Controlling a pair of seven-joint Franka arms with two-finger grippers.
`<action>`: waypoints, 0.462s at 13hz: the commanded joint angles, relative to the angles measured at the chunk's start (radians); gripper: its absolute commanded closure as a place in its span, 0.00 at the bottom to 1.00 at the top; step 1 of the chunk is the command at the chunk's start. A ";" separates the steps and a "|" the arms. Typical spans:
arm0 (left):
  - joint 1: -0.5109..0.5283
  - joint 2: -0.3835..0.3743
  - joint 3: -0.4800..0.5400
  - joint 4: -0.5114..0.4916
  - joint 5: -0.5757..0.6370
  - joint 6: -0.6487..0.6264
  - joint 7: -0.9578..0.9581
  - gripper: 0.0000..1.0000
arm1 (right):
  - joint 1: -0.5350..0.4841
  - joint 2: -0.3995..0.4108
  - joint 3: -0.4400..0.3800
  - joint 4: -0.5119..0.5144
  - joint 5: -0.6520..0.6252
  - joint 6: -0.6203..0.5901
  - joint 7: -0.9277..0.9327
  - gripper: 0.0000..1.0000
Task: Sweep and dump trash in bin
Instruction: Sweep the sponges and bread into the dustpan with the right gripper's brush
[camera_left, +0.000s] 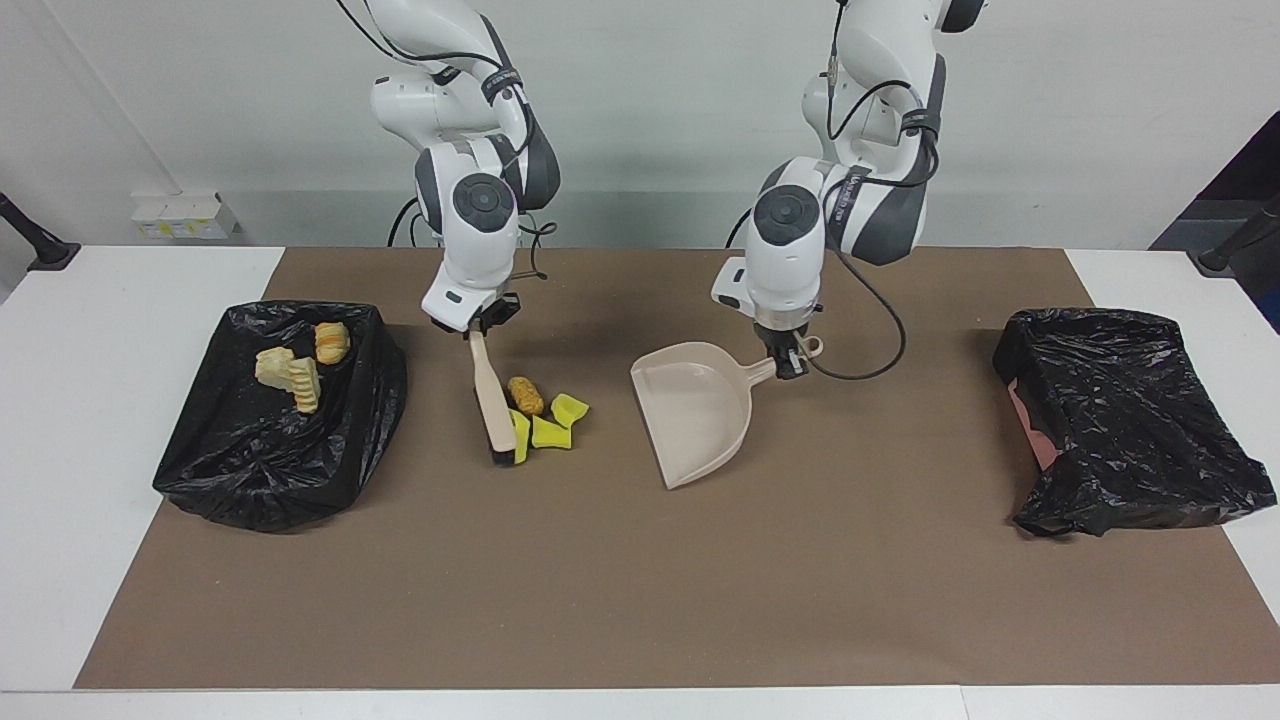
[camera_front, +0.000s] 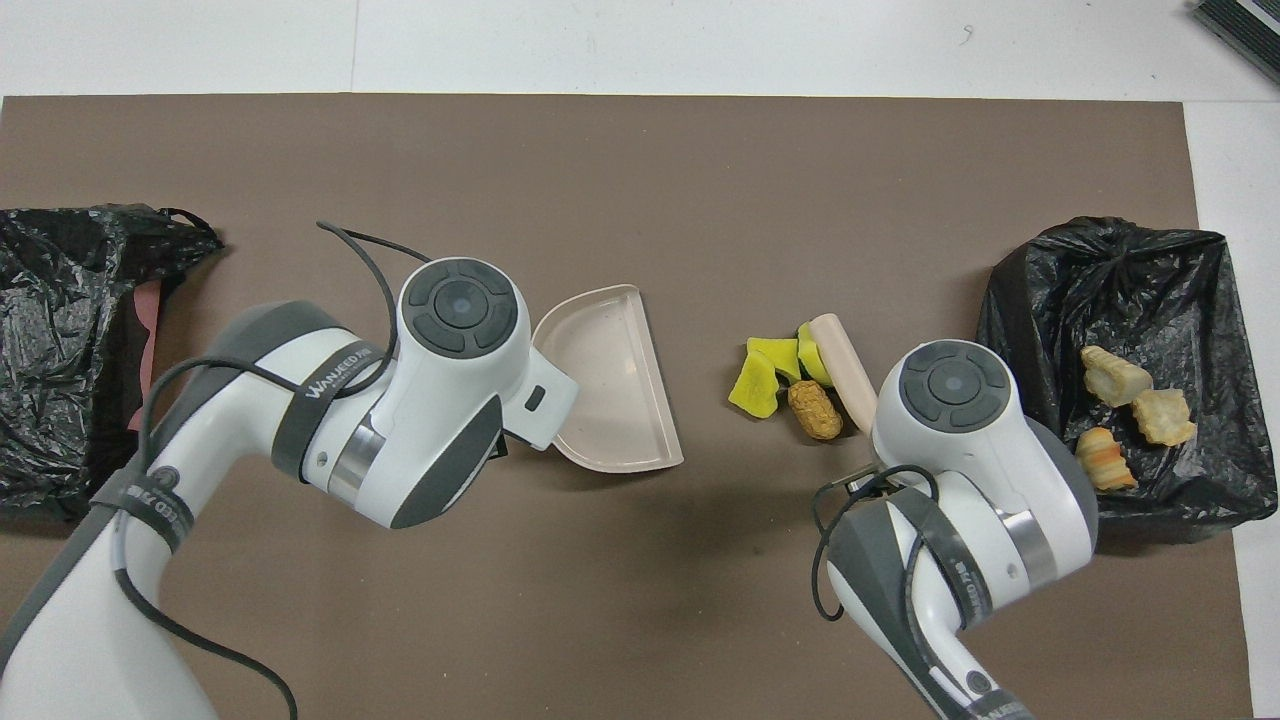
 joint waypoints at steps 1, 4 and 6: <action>-0.065 -0.050 0.014 -0.088 0.018 0.093 0.007 1.00 | 0.013 0.010 0.007 -0.009 0.081 0.024 -0.004 1.00; -0.085 -0.063 0.013 -0.119 0.017 0.111 0.002 1.00 | 0.088 0.025 0.006 -0.001 0.242 0.044 -0.013 1.00; -0.089 -0.072 0.010 -0.141 0.014 0.125 -0.052 1.00 | 0.135 0.052 0.006 0.008 0.362 0.086 -0.008 1.00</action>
